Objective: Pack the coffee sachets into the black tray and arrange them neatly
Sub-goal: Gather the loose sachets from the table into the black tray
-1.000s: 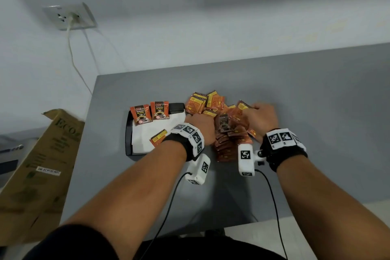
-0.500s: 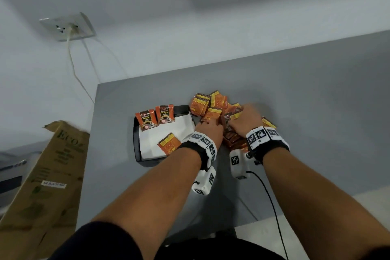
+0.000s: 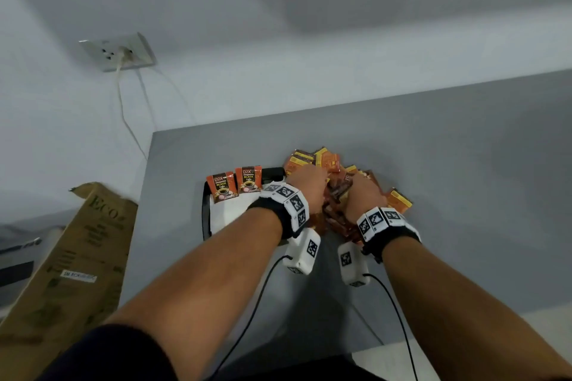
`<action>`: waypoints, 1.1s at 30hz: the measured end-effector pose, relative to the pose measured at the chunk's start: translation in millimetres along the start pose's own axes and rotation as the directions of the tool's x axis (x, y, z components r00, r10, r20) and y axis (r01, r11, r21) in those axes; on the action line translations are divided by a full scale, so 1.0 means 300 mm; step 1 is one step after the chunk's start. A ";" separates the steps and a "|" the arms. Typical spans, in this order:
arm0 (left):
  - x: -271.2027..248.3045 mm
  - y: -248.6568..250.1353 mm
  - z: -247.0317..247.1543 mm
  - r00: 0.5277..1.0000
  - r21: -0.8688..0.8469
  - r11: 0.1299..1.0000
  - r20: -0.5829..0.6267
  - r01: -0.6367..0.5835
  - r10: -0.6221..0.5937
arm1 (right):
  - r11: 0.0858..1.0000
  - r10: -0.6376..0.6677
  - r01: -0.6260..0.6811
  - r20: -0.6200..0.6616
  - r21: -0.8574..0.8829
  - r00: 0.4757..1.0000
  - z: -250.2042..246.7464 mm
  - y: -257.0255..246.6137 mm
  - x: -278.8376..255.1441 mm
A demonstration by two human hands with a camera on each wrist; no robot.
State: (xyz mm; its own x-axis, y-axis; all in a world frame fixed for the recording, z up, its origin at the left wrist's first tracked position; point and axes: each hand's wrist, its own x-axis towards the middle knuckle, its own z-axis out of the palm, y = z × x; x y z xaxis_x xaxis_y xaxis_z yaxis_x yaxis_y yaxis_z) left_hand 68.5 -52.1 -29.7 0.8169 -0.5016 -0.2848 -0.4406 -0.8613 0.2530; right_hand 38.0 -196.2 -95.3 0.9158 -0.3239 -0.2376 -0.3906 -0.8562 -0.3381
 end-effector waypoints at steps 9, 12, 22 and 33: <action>0.162 -0.024 0.028 0.984 0.203 0.979 0.168 0.028 -0.063 | 0.956 -0.108 0.088 0.055 0.280 0.993 -0.119 0.021 -0.012; 0.203 -0.028 0.066 0.975 0.226 0.974 0.217 -0.008 -0.043 | 0.913 -0.044 0.004 0.088 0.408 0.995 -0.179 0.058 0.004; 0.196 -0.028 0.089 0.984 0.233 0.972 0.173 -0.005 -0.037 | 0.997 -0.008 0.017 0.111 -0.081 0.994 -0.084 0.057 0.100; 0.099 -0.019 -0.071 0.985 0.029 0.999 0.169 0.024 -0.029 | 0.998 0.057 -0.058 0.049 0.007 0.997 0.001 0.065 0.124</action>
State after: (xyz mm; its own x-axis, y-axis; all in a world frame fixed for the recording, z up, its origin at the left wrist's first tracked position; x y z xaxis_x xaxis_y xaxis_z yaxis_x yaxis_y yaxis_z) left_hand 103.2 -60.4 -19.9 0.7547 -0.4829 -0.4440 -0.4312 -0.8753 0.2191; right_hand 64.4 -224.8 -110.8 0.8861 -0.3522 -0.3014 -0.4435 -0.8334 -0.3298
